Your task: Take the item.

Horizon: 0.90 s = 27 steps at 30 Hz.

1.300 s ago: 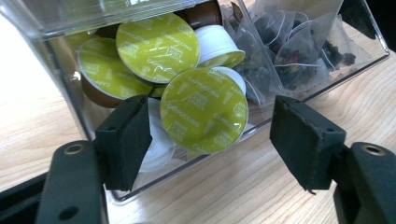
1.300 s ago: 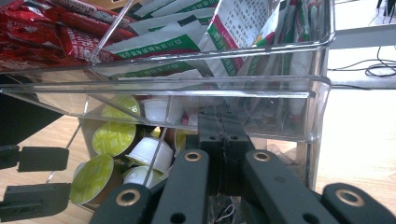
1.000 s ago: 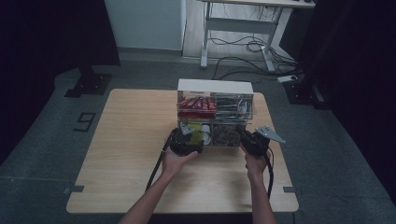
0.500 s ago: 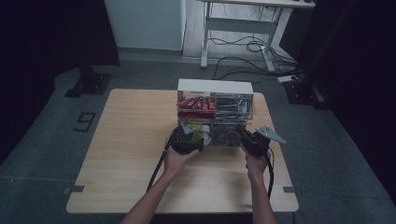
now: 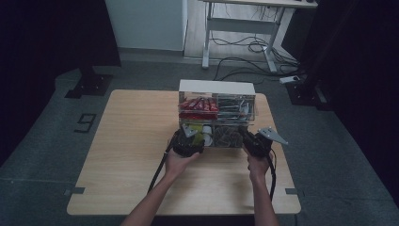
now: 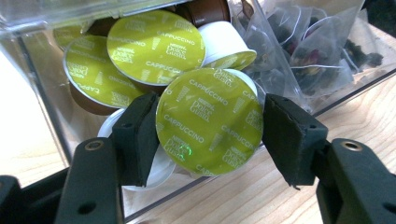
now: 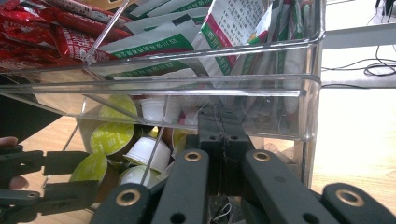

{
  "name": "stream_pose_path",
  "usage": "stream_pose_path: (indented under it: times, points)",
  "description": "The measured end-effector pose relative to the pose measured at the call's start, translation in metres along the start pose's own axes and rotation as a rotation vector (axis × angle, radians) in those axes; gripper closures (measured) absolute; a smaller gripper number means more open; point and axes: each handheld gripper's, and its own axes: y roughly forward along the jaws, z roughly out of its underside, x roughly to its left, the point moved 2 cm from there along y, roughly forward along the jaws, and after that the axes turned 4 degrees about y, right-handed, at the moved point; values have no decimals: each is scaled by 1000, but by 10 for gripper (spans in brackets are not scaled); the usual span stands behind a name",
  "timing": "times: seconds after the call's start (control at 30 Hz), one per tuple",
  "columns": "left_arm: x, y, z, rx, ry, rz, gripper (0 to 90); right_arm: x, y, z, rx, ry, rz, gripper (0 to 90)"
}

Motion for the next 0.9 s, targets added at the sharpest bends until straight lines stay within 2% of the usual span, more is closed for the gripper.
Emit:
stream_pose_path:
  times: [0.17,0.43,0.9]
  points:
    - [2,-11,0,-19,13,15,383,0,0,0,0,0,1,894]
    - [3,-25,-3,-55,7,34,383,0,0,0,0,-1,2,894]
    - [3,-51,-3,-88,19,55,383,-1,0,0,0,-1,4,895]
